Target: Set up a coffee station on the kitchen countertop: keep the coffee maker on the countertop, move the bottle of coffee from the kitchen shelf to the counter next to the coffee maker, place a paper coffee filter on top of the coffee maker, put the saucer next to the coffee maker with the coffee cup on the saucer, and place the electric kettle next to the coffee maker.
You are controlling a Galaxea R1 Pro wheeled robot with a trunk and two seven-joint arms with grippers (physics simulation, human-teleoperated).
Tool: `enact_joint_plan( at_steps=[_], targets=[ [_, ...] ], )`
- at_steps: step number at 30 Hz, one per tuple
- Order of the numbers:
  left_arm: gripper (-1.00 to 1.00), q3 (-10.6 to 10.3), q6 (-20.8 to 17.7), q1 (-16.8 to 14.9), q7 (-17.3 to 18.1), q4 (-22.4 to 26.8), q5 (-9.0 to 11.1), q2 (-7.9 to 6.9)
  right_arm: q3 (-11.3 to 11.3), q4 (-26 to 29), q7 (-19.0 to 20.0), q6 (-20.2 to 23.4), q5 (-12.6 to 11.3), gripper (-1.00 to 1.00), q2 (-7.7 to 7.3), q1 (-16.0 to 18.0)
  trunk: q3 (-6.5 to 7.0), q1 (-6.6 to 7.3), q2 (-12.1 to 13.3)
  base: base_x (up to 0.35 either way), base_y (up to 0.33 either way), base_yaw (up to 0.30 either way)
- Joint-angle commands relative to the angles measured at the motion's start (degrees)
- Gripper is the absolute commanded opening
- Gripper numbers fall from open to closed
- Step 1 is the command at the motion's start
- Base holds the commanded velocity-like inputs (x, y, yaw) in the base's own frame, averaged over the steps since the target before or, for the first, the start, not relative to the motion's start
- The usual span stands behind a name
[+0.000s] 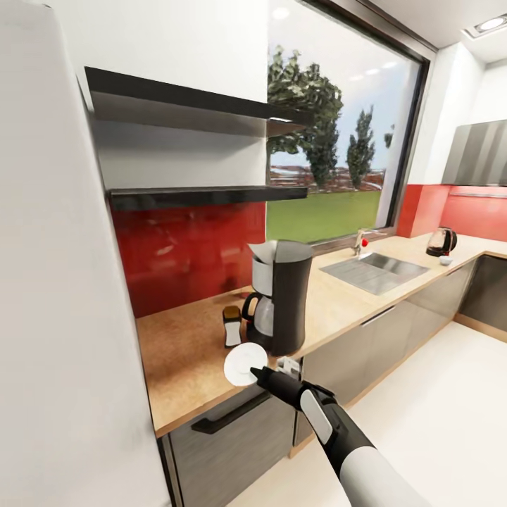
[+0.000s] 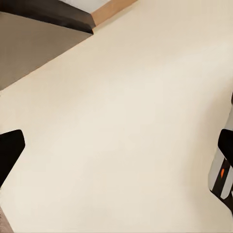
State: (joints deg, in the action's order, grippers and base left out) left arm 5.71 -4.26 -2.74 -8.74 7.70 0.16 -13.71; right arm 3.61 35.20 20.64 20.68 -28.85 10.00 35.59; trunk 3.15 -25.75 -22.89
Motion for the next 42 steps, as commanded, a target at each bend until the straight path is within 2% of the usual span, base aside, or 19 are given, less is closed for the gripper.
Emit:
enact_joint_plan(
  at_steps=[1,14,17,20,22,42],
  targets=[
    [1.0,0.4,-0.3,0.0,0.0,0.1,0.0,0.03,0.0,-0.1,-0.2,0.3,-0.4,-1.0,0.0,0.0,-0.02,-0.04,0.0,0.116,0.066,0.0],
    [1.0,0.4,-0.3,0.0,0.0,0.1,0.0,0.12,-0.4,-2.0,-5.5,0.3,-0.7,-1.0,0.0,0.0,-0.02,-0.04,0.0,0.085,0.009,0.0],
    [1.0,0.4,-0.3,0.0,-0.1,0.0,0.0,0.25,-0.4,-2.2,-7.2,0.3,-2.5,-1.0,0.0,0.0,-0.02,-0.04,0.0,0.028,0.0,0.0],
    [1.0,0.4,-1.0,0.0,-0.1,0.0,0.0,0.34,-0.4,-2.3,-9.5,0.3,-6.1,-1.0,0.0,0.0,-0.02,-0.04,0.0,0.005,0.0,0.0],
    [1.0,0.4,-1.6,0.0,-0.1,0.0,0.0,0.35,-0.4,-2.3,-10.5,0.3,-6.5,-1.0,0.0,0.0,-0.02,-0.04,0.0,0.001,0.0,0.0],
    [1.0,0.4,-2.2,0.0,-0.1,0.0,0.0,0.35,-0.4,-2.5,-11.3,0.3,-6.7,-1.0,0.0,0.0,-0.02,-0.04,0.0,0.042,0.032,0.0]
  ],
)
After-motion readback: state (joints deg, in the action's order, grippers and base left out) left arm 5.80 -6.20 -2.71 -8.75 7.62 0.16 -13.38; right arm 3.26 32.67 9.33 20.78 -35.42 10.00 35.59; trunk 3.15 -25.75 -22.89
